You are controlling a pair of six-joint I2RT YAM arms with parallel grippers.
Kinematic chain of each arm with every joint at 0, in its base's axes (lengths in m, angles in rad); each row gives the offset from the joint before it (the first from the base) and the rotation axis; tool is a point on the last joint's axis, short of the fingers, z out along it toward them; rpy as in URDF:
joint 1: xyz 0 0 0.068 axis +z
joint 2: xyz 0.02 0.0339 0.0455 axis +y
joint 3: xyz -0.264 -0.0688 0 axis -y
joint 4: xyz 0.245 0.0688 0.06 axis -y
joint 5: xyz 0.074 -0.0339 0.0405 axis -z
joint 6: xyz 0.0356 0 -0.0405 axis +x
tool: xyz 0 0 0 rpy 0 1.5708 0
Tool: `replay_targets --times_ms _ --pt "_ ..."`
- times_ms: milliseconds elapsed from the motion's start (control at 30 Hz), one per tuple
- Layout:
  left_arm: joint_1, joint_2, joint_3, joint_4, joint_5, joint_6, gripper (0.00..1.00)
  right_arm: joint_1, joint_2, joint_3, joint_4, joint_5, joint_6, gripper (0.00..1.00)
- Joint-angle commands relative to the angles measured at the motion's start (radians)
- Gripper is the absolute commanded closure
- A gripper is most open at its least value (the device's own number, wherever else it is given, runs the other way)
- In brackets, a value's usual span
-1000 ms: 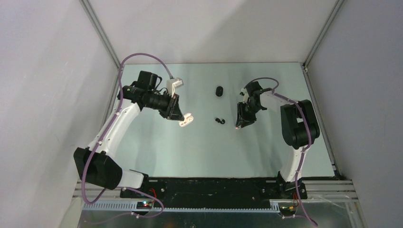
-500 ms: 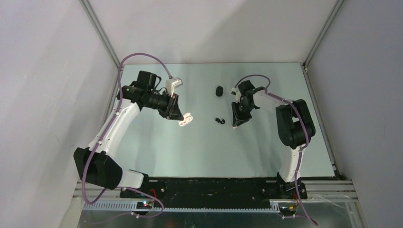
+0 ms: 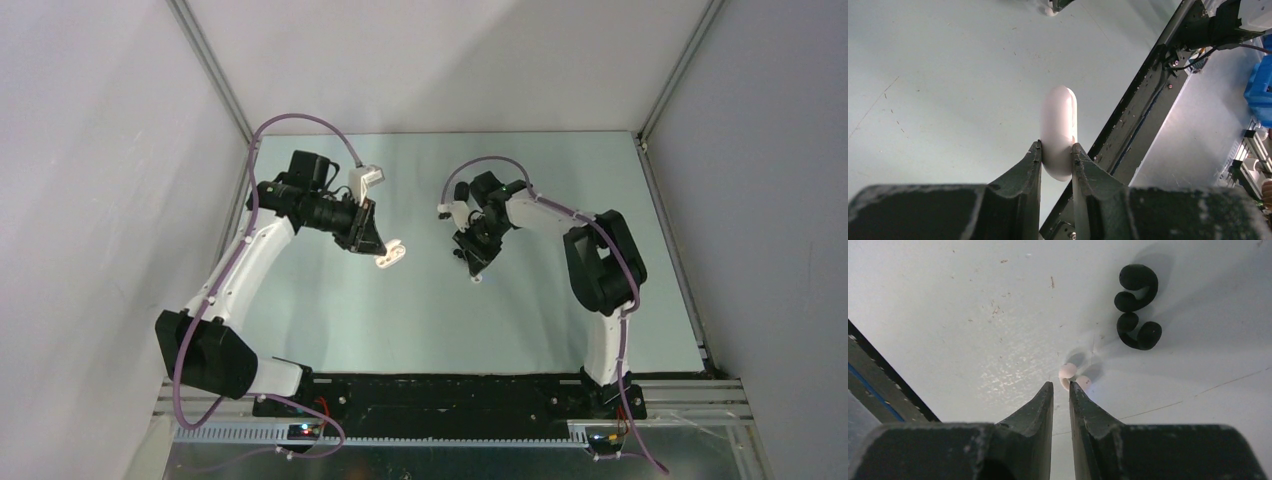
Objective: Insert the wireless bluetooth earbuds into the charging case
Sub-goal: Pick up the earbud from the center of the board.
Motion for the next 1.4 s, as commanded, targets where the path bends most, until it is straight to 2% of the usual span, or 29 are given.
replay_targets --times_ms 0,100,167,233,333,433,533,667,767,1033,1367 --pt "0.008 -0.028 -0.008 0.006 0.016 0.007 1.0 -0.011 0.029 0.096 -0.011 -0.007 -0.155 0.77" --pt "0.007 -0.041 -0.011 0.006 0.009 0.007 1.0 -0.052 0.01 0.154 -0.02 -0.069 -0.125 0.77" --pt "0.008 -0.048 -0.016 0.005 0.009 0.008 1.0 -0.067 -0.06 0.126 -0.001 -0.137 -0.196 0.76" --pt "0.008 -0.052 -0.023 0.006 0.009 0.008 1.0 -0.066 -0.184 0.004 0.073 -0.193 -0.333 0.73" --pt "0.008 -0.051 -0.024 0.006 0.008 0.01 1.0 -0.037 -0.42 -0.275 0.252 -0.241 -0.621 0.67" --pt "0.009 -0.041 -0.009 0.006 0.011 0.011 1.0 0.001 -0.555 -0.469 0.461 -0.203 -0.755 0.62" --pt "0.01 -0.028 0.002 0.005 0.015 0.013 1.0 0.043 -0.563 -0.572 0.472 -0.178 -0.935 0.62" --pt "0.009 -0.024 0.006 0.006 0.016 0.015 1.0 0.089 -0.51 -0.589 0.465 -0.1 -1.044 0.65" --pt "0.009 -0.026 0.004 0.005 0.01 0.019 1.0 0.095 -0.487 -0.626 0.523 -0.078 -1.103 0.67" --pt "0.01 -0.029 0.001 0.006 0.007 0.028 1.0 0.091 -0.444 -0.634 0.52 -0.048 -1.155 0.73" --pt "0.014 -0.023 0.003 0.005 0.007 0.024 1.0 0.076 -0.389 -0.634 0.54 -0.01 -1.144 0.75"
